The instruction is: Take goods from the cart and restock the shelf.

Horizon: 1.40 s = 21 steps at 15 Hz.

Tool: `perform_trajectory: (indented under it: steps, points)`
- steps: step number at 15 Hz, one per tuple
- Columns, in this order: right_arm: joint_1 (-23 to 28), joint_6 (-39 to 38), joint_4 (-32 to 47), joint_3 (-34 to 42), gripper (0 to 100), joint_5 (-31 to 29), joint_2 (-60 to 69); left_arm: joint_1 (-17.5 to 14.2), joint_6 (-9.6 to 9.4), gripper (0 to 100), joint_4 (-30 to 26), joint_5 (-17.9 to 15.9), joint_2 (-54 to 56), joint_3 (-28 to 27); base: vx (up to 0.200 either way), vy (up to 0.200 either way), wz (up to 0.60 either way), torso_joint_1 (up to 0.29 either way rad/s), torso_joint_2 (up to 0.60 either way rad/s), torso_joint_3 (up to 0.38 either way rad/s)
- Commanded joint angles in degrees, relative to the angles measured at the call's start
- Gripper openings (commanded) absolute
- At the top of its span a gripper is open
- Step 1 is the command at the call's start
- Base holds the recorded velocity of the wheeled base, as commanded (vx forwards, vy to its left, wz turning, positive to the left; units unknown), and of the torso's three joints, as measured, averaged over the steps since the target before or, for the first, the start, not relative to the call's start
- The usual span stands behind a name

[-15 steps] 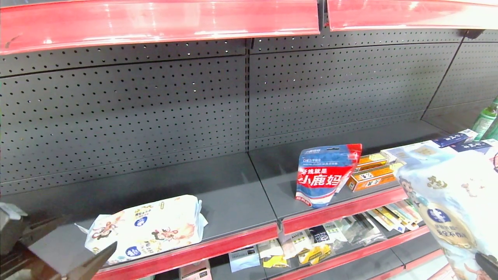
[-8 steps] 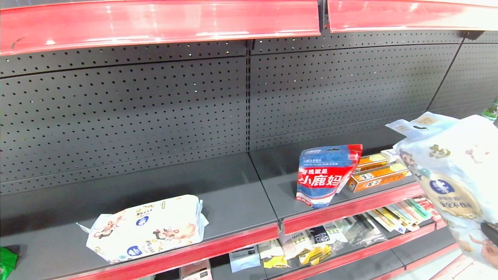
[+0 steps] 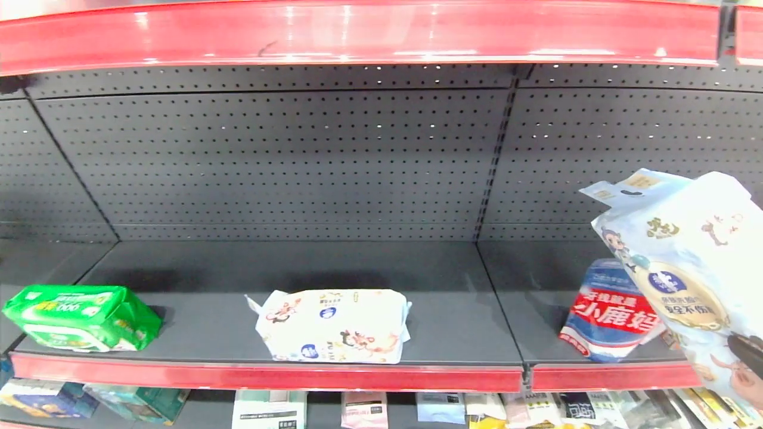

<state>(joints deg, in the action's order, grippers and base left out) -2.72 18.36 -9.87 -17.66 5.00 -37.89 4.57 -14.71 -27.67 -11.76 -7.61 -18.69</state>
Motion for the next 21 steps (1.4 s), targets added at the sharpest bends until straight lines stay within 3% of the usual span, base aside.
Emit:
perform_trajectory:
  steps: [1,8,11,13,14,15,16,17,19,21]
  points:
    - [0.0,0.0,-0.1,-0.5,0,0.1,-0.1,0.0,0.04,100,0.0,0.0,0.0,0.1,0.000,0.000,0.60,0.002,0.00,0.002]
    - [-1.9,0.1,0.0,-6.4,0,5.5,-4.2,0.0,0.30,100,1.0,0.1,2.1,3.0,0.000,0.000,0.09,0.000,0.00,0.001]
    - [-11.1,0.2,-0.6,-9.5,0,5.2,-13.4,0.0,0.92,100,6.6,1.2,2.1,7.1,0.000,0.000,0.00,0.000,0.00,0.000]
    - [-11.9,-0.3,-0.6,-10.9,0,5.5,-18.4,0.0,4.17,100,8.1,5.5,2.1,7.8,0.000,0.000,0.00,0.000,0.00,0.000]
    - [-12.0,-0.4,-0.6,-11.0,0,5.8,-19.4,0.0,5.92,100,8.2,5.5,2.1,8.0,0.000,0.000,0.00,0.000,0.00,0.000]
    - [-12.0,-0.4,-0.6,-10.8,0,6.4,-21.3,0.0,11.29,100,8.5,5.6,2.1,8.3,0.000,0.000,0.00,0.000,0.00,0.000]
    - [-11.9,-0.4,-0.7,-10.9,0,6.5,-22.4,0.0,14.19,100,11.3,5.6,2.1,9.3,0.000,0.000,0.00,0.000,0.00,0.000]
    - [-11.9,-0.5,-0.8,-11.0,0,6.5,-23.6,0.0,15.86,100,17.0,5.5,2.1,11.9,0.000,0.000,0.00,0.000,0.00,0.000]
    - [-11.9,-0.5,-0.8,-11.5,0,6.5,-25.0,0.1,16.12,100,23.7,4.9,1.9,15.2,0.000,0.000,0.00,0.000,0.00,0.000]
    - [-11.7,-0.5,-0.9,-11.7,0,6.5,-26.0,-0.3,16.12,100,23.8,7.0,2.2,15.3,0.000,0.000,0.00,0.000,0.00,0.000]
